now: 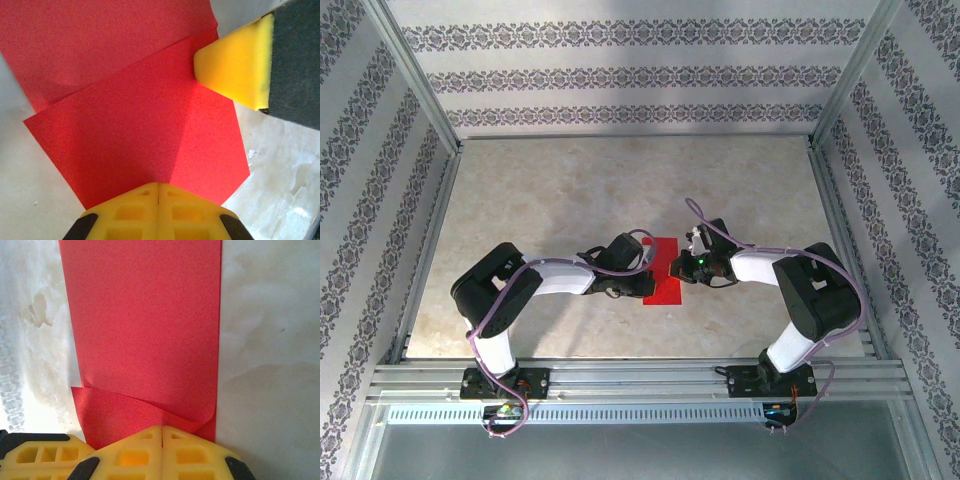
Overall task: Fold a paper plane with a square sheet of paper (fold left side to right side)
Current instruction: Fold the triangle a second time at the center of the table.
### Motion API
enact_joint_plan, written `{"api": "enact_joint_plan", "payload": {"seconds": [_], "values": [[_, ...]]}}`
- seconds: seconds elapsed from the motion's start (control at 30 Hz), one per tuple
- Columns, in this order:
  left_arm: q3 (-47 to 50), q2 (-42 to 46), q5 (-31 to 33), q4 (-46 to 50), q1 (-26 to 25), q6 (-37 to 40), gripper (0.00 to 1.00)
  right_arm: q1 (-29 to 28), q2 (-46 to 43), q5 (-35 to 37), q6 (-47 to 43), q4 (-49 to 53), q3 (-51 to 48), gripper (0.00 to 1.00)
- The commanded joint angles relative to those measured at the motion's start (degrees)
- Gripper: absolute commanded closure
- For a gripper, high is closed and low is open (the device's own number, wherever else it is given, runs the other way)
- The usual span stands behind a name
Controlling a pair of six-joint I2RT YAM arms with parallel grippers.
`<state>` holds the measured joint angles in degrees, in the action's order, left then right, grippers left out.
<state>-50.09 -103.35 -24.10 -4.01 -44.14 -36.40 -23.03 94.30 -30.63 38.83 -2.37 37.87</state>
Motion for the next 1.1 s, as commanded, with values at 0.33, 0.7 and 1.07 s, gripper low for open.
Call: {"api": "enact_joint_plan", "payload": {"seconds": [0.33,0.7,1.07], "values": [[1.91,-1.34,2.42,7.48,0.06,1.27,1.00,6.14,0.88,-0.88,-4.68,7.26,5.30,1.00],[2.52,-0.61,1.76,5.29,0.02,0.24,1.00,7.24,-4.68,-1.80,-4.73,10.85,6.84,1.00],[2.65,0.09,2.19,5.85,0.02,0.13,1.00,-3.93,-4.65,0.65,5.59,-0.05,-0.76,1.00]]}}
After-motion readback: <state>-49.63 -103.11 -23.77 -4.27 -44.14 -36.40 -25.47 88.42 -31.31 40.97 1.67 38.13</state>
